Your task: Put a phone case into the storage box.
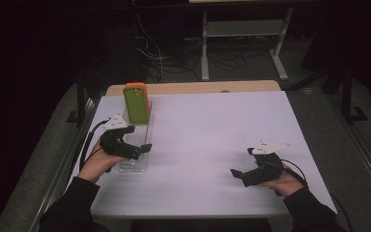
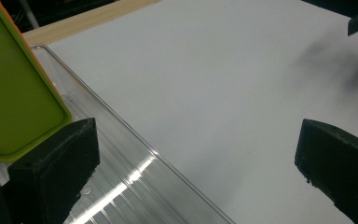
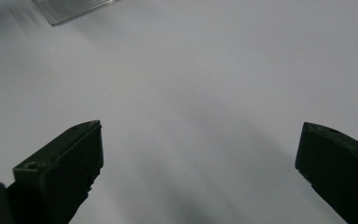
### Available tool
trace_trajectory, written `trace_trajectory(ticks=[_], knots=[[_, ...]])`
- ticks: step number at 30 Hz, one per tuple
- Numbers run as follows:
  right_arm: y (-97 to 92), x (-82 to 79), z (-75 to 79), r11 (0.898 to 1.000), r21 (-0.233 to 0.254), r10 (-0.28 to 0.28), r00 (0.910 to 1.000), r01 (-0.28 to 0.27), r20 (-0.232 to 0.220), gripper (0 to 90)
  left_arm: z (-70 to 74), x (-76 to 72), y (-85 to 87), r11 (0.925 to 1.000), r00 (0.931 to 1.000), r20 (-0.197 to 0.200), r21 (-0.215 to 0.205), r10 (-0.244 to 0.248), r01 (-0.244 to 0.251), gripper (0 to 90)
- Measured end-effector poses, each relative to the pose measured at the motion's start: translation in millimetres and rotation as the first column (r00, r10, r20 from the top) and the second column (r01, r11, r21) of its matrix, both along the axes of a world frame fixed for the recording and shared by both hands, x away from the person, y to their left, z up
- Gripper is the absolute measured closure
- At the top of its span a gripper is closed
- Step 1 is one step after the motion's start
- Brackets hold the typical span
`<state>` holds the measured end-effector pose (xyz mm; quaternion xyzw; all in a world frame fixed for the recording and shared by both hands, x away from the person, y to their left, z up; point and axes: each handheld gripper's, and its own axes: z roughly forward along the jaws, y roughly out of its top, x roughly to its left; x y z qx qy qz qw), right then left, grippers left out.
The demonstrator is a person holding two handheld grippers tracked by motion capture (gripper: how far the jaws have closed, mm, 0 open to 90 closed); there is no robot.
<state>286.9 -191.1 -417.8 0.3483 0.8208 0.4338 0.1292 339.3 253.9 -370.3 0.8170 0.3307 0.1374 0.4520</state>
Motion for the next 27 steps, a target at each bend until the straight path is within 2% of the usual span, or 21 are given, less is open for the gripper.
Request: trace_trajectory(ticks=[8,11,20,21,23,27], knots=[[-3.3,1.8,8.4,1.0,0.017,-0.004,1.0,0.004,0.006,0.0,-9.5,-12.7,0.3,0.9995,0.9995,0.01,-0.004,-0.03,0.03,0.0],[-4.4,2.3,11.0,1.0,0.025,-0.006,1.0,0.005,0.007,0.0,-13.4,-16.9,2.1,0.9995,0.9994,0.014,0.001,-0.031,0.031,0.0],[-3.7,3.4,15.5,1.0,0.022,0.011,0.9997,-0.012,0.019,0.0,-23.4,-27.1,7.5,0.9992,0.9993,0.014,-0.019,-0.036,0.036,0.0],[-3.3,3.0,16.4,1.0,0.021,0.011,0.9998,-0.011,0.016,0.0,-23.7,-27.5,8.5,0.9992,0.9991,0.013,-0.009,-0.04,0.04,0.0],[-3.0,3.0,17.6,1.0,0.026,0.014,0.9996,-0.015,0.023,0.0,-25.4,-29.5,8.4,0.9992,0.9995,0.005,-0.026,-0.031,0.031,0.0],[-2.4,2.3,20.7,1.0,0.024,0.019,0.9994,-0.02,0.028,0.0,-27.3,-32.2,10.3,0.9988,0.9991,0.006,-0.027,-0.041,0.041,0.0]])
